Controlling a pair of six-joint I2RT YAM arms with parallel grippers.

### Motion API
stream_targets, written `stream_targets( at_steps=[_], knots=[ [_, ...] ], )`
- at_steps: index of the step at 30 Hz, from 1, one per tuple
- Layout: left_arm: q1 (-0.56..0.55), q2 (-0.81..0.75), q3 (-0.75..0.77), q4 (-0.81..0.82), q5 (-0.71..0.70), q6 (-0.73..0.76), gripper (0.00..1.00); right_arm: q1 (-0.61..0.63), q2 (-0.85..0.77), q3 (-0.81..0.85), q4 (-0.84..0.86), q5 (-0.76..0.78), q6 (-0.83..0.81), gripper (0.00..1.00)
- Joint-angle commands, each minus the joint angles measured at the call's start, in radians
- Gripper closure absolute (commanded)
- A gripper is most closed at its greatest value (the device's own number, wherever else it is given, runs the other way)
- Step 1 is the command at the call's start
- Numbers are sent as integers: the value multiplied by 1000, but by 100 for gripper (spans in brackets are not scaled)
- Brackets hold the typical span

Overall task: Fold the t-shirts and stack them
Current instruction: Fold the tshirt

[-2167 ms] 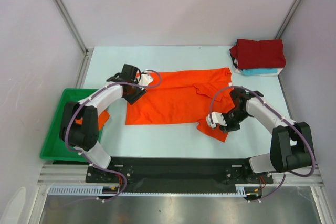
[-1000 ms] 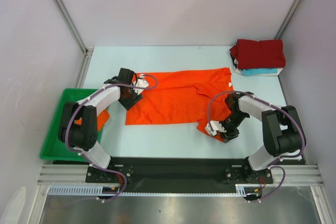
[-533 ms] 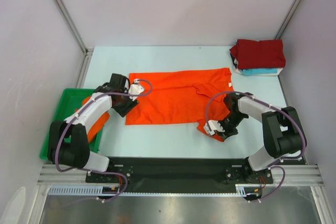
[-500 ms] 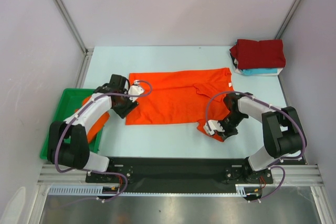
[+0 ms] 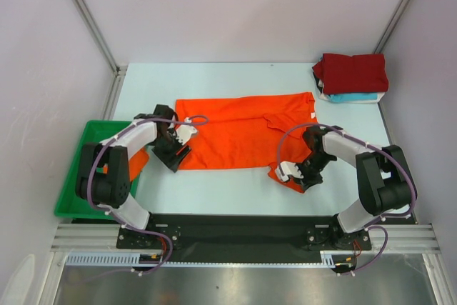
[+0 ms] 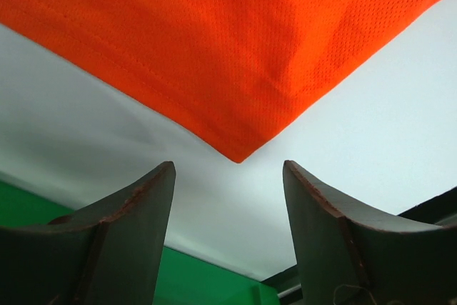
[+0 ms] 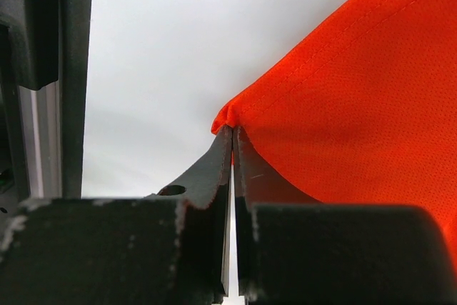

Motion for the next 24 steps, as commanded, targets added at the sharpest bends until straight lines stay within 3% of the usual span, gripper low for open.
stream_targets(
  at_steps=[1,3,7,15,21,23,24],
  knots=[
    [6,24,46,11,43,4,32,8,1,17,36,21,25,100],
    [8,37,47,18,40,7,33,7,1,17,40,20,34,100],
    [8,73,43,18,60,6,47,13,7,16,50,17,48,100],
    [6,91,32,21,79,9,53,13,29,19,73,27,71,100],
    [6,105,36,-1,108,20,81,13,35,23,101,28,123,100],
    [6,96,32,-18,117,35,99,13,35,33,106,31,154,100],
    [8,81,30,-20,114,39,100,5,35,54,86,26,177,100]
  ],
)
